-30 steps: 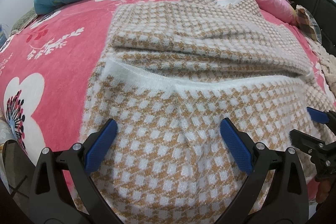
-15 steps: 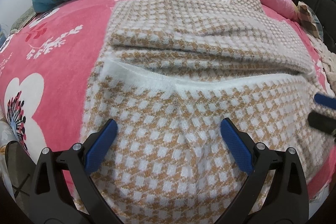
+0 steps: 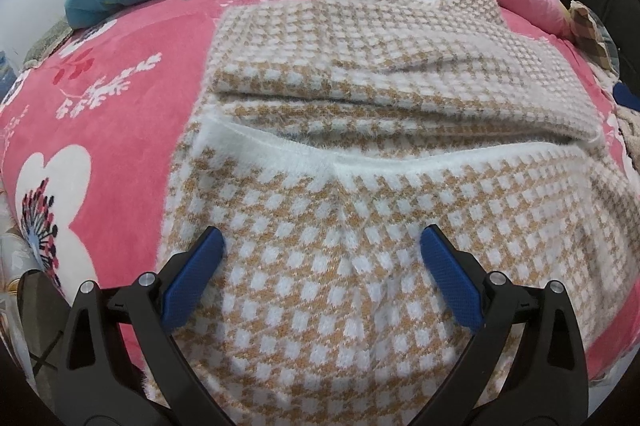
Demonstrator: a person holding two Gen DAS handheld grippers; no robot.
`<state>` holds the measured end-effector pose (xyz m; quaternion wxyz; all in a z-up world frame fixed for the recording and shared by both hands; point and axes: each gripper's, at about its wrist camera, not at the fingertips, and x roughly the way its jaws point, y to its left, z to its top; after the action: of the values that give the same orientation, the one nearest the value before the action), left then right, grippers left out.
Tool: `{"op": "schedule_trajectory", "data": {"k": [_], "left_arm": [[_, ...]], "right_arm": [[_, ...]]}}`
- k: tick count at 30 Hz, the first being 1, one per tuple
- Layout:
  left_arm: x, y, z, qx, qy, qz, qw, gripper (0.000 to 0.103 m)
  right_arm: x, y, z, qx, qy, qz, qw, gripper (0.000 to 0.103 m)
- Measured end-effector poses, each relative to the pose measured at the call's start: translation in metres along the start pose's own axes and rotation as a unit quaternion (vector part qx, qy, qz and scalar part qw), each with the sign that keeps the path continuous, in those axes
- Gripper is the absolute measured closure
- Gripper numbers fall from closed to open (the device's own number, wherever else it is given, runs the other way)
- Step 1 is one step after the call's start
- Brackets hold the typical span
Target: Fold large clothes
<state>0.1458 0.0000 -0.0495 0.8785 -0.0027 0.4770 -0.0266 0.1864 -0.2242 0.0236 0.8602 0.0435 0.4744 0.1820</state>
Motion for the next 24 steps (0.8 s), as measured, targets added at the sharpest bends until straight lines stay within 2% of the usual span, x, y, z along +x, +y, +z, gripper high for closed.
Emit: {"op": "schedule_trajectory", "data": {"k": [10, 24], "left_arm": [[-0.031, 0.010, 0.018, -0.007, -0.036, -0.003, 0.9993, 0.007], [-0.023, 0.015, 0.073, -0.014, -0.045, -0.004, 0.9989, 0.007]], "right_arm": [[0.001, -0.004, 0.015, 0.008, 0.001, 0.007, 1.000, 0.007], [-0.006, -0.010, 0.031, 0.001, -0.004, -0.001, 1.000, 0.007]]}}
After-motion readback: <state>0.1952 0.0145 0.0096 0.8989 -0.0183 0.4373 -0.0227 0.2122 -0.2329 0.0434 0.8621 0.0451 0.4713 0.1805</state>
